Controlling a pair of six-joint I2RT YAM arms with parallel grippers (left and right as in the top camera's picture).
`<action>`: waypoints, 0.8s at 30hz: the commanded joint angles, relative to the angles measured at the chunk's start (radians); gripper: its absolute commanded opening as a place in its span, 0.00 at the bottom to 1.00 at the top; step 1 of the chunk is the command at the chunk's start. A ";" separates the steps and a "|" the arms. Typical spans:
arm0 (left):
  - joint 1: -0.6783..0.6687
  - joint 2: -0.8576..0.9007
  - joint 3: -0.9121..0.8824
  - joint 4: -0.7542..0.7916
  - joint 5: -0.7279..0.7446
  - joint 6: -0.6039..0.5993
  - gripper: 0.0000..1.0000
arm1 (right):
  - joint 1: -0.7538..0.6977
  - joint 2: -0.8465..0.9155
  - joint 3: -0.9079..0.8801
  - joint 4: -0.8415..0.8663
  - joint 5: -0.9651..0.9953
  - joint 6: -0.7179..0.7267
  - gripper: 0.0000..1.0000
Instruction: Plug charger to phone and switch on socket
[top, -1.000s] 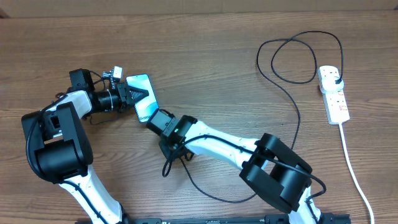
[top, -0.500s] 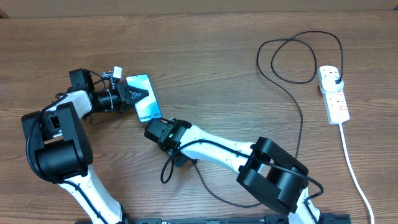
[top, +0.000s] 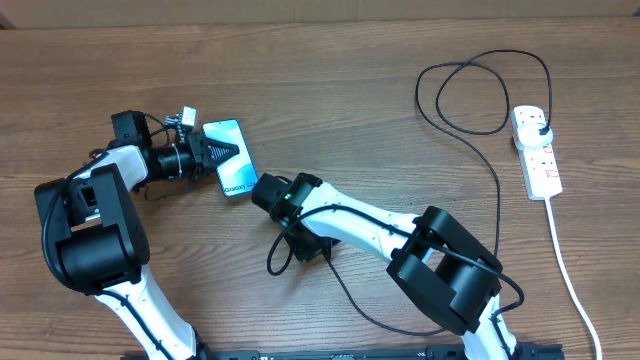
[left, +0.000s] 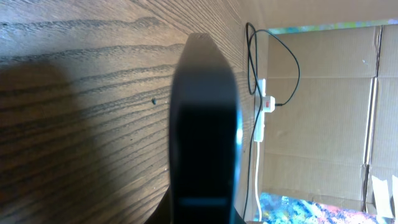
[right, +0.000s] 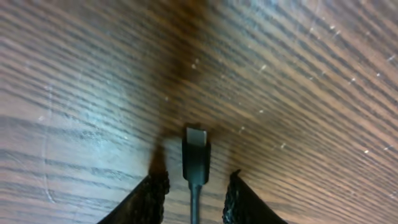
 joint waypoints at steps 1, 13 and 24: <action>-0.005 -0.037 0.007 0.003 0.028 -0.010 0.04 | -0.013 0.014 0.020 0.007 -0.007 -0.002 0.35; -0.005 -0.037 0.007 0.003 0.029 -0.010 0.04 | -0.013 0.014 0.001 -0.018 -0.068 0.000 0.30; -0.005 -0.037 0.007 0.003 0.029 -0.010 0.04 | -0.015 0.014 0.000 -0.019 -0.067 -0.001 0.27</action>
